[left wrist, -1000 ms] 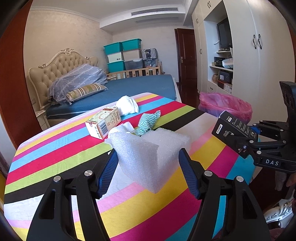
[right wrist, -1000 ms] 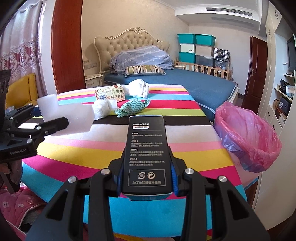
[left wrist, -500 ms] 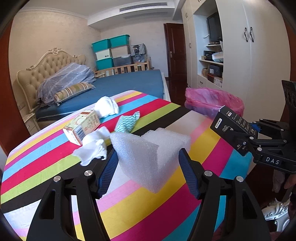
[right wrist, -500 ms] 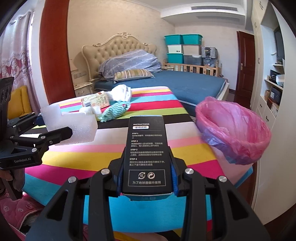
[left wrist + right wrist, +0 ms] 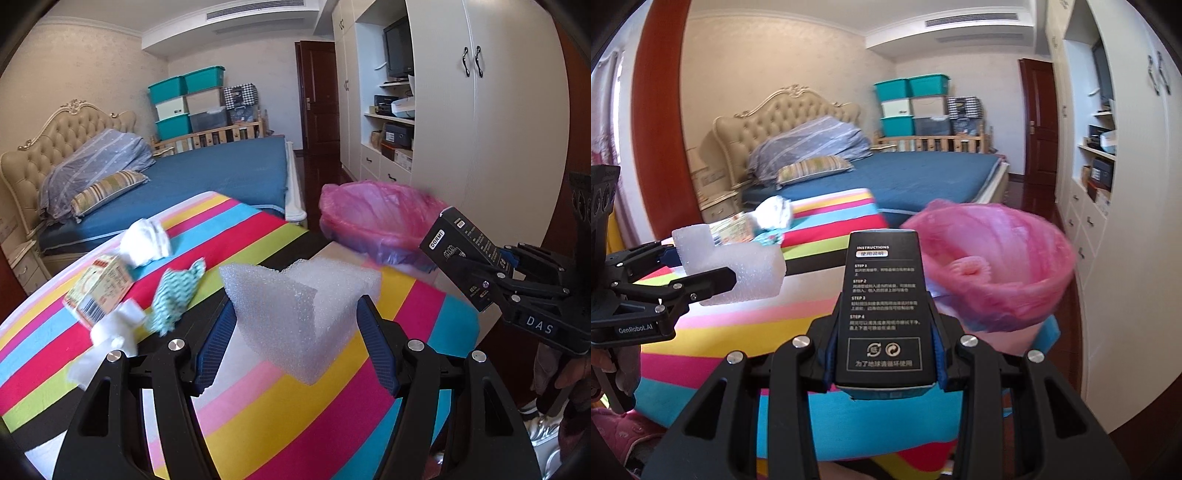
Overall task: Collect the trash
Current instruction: 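Carry the foam block and black box to the wastebasket with both tools, then open both tools over the wastebasket to drop the foam block and black box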
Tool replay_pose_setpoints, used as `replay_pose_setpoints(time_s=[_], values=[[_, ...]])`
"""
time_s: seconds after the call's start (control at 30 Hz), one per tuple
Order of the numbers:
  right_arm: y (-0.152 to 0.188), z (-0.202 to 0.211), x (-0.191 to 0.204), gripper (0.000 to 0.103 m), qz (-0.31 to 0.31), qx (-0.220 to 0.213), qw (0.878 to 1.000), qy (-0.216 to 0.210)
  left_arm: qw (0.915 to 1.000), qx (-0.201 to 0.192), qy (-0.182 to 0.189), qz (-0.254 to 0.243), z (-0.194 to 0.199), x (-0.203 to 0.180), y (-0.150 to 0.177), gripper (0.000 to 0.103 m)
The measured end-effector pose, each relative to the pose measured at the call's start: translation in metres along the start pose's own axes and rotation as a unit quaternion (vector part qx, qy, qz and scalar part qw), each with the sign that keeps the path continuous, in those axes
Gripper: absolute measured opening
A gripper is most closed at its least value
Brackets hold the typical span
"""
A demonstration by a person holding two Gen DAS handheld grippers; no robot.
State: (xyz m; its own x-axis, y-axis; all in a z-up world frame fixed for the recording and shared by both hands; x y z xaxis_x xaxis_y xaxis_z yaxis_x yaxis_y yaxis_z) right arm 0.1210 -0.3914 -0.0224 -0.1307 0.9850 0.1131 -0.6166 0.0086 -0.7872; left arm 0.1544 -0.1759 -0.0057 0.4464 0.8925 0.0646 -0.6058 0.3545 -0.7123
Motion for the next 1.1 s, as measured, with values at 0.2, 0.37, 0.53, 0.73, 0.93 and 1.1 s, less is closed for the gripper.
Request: replay_pose_setpoints(time_s=[0.2,0.37,0.53,0.73,0.93,1.1], values=[[-0.018,-0.004,-0.044,0.038,-0.036,-0.01,0.998,0.049,0.9991,0.004,0.04,0.012,-0.029,-0.02,-0.05,0.063],[-0.039,-0.024,-0.077,0.038,-0.053,-0.001,0.996,0.076,0.9977,0.007,0.066,0.017,-0.06,-0.038,-0.091,0.063],[-0.054,-0.045,-0.099,0.038,-0.053,0.0,0.994,0.093,0.9956,0.017,0.083,0.042,-0.091,-0.048,-0.121,0.063],[-0.064,-0.073,-0.113,0.041,-0.039,0.007,0.994,0.105,0.9929,0.002,0.1,0.066,-0.117,-0.053,-0.15,0.066],[-0.052,-0.075,-0.111,0.07,-0.035,0.004,0.993,0.109,0.9912,-0.027,0.079,0.103,-0.11,-0.036,-0.149,0.093],[-0.034,-0.057,-0.089,0.075,-0.036,0.004,0.995,0.091,0.9977,-0.028,0.022,0.058,-0.074,-0.002,-0.121,0.095]])
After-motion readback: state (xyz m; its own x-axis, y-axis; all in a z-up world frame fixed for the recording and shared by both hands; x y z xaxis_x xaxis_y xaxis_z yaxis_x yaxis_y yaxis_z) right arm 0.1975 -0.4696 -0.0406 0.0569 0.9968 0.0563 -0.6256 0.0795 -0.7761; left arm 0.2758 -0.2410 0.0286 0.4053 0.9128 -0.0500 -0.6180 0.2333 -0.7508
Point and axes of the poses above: each gripper's, at about its wrist camera, not at the fingertips, and z roughly against the way its jaws point, x to its left, y to its underside, the point moved 2 cm from there along -z, roughly the way its jaws point, and after that the axes turned 10 degrees about x, right-handed, at the moved point
